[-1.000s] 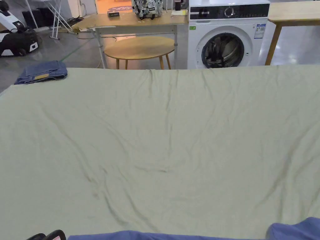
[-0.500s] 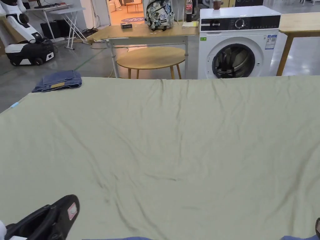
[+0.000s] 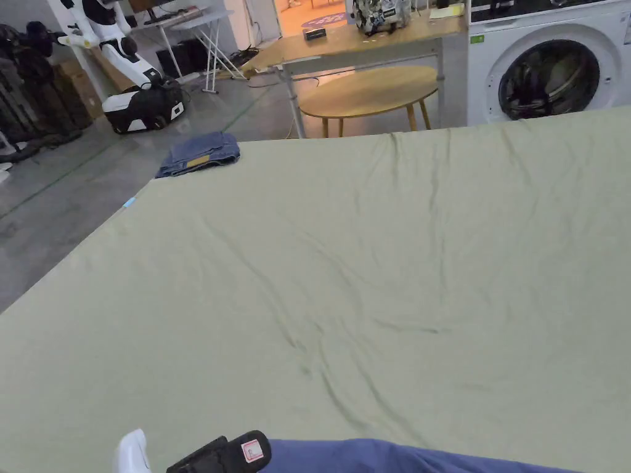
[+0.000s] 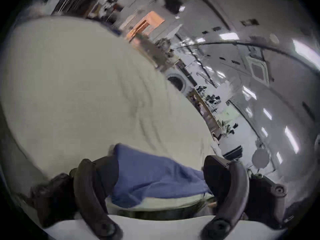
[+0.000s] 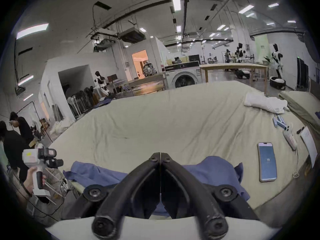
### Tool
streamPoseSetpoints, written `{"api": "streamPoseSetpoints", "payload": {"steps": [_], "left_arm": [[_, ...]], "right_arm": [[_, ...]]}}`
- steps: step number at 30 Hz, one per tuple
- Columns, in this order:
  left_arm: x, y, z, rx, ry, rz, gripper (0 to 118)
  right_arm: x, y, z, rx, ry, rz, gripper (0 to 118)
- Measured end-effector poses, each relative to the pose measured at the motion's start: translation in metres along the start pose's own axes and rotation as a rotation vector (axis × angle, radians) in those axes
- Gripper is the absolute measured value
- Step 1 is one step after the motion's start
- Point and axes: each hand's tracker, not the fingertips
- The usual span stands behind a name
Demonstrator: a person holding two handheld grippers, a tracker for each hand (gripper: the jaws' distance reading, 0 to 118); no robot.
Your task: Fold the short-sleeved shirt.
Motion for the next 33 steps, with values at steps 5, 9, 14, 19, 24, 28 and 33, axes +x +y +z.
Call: {"api": "streamPoseSetpoints", "payload": {"steps": [5, 9, 14, 19, 24, 28, 33], "left_arm": [[-0.046, -0.014, -0.037, -0.052, 0.032, 0.131, 101], [-0.047, -0.017, -0.061, -0.007, -0.104, 0.202, 100], [-0.027, -0.026, -0.082, -0.059, -0.021, 0.219, 7], [0.003, -0.003, -0.045, 0.038, -0.028, 0.174, 7], [0.048, 0.047, 0.006, 0.157, 0.066, -0.015, 7], [0.101, 0.047, -0.010, 0.124, 0.211, -0.299, 7], [0.149, -0.024, -0.113, -0.092, 0.058, -0.370, 7]], "right_arm": [[0.000, -0.005, 0.002, -0.029, -0.003, -0.016, 0], [-0.003, -0.006, 0.000, -0.046, 0.003, -0.021, 0], [-0.007, -0.006, -0.001, -0.050, 0.006, -0.010, 0], [-0.001, -0.008, 0.002, -0.054, 0.001, -0.026, 0], [0.007, -0.012, 0.004, -0.057, -0.006, -0.053, 0], [0.011, -0.014, -0.001, -0.063, 0.004, -0.088, 0], [0.005, -0.015, 0.003, -0.049, 0.012, -0.100, 0]]}}
